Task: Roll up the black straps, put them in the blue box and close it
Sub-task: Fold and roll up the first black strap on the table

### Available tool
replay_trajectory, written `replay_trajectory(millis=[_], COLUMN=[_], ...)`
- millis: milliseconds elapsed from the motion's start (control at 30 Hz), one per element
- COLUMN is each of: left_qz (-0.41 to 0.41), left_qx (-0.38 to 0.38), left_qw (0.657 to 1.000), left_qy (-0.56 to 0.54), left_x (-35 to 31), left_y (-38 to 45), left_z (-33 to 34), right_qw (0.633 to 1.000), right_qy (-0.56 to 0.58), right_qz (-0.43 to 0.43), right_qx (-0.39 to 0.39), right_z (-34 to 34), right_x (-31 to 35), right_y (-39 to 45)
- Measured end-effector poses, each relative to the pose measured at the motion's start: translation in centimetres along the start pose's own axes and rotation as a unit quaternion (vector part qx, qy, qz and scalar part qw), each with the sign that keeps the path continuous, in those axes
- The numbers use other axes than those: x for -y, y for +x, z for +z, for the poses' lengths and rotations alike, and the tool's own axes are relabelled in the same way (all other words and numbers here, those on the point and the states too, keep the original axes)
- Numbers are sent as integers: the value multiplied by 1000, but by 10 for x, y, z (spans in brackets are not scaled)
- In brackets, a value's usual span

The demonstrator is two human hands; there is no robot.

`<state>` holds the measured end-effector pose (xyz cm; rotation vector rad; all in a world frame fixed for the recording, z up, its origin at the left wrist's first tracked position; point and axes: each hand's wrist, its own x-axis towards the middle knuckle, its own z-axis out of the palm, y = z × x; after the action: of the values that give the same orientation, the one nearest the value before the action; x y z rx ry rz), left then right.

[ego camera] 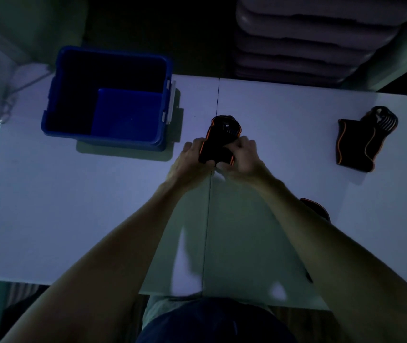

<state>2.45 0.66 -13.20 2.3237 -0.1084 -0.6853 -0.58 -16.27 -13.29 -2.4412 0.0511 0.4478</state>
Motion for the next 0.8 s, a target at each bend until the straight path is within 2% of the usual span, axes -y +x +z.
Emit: replay_trajectory(millis=[133,167,267,300,467,633,800], left_qz=[-20,-29,-76,-98,-187,-223,-244], left_qx=[-21,-24,-40,-40,-25,-29,-39], left_qw=[999,998,995,993,980,951,919], left_qy=[-35,-48,-53,-48,-57,-211,-306], left_x=[-7,-10,-20,-24,-37,-34,-9], left_y=[14,19,34,39,50,40,-10], left_z=[-2,-2,-1,0,0,1,0], right_qw=[994,991,966,958,939,931,905], right_qy=[37,65,170,198,285,312,374], right_qz=[94,119,162,166,178,181,201], right_qx=[32,15,-107,-122,-69,-51,-39], right_z=[-14,-14,-13,-12,-20,-23,3], right_x=[-2,-3,-5,-7,-2,12,32], right_y=[23,28,34,36,46,27,-17])
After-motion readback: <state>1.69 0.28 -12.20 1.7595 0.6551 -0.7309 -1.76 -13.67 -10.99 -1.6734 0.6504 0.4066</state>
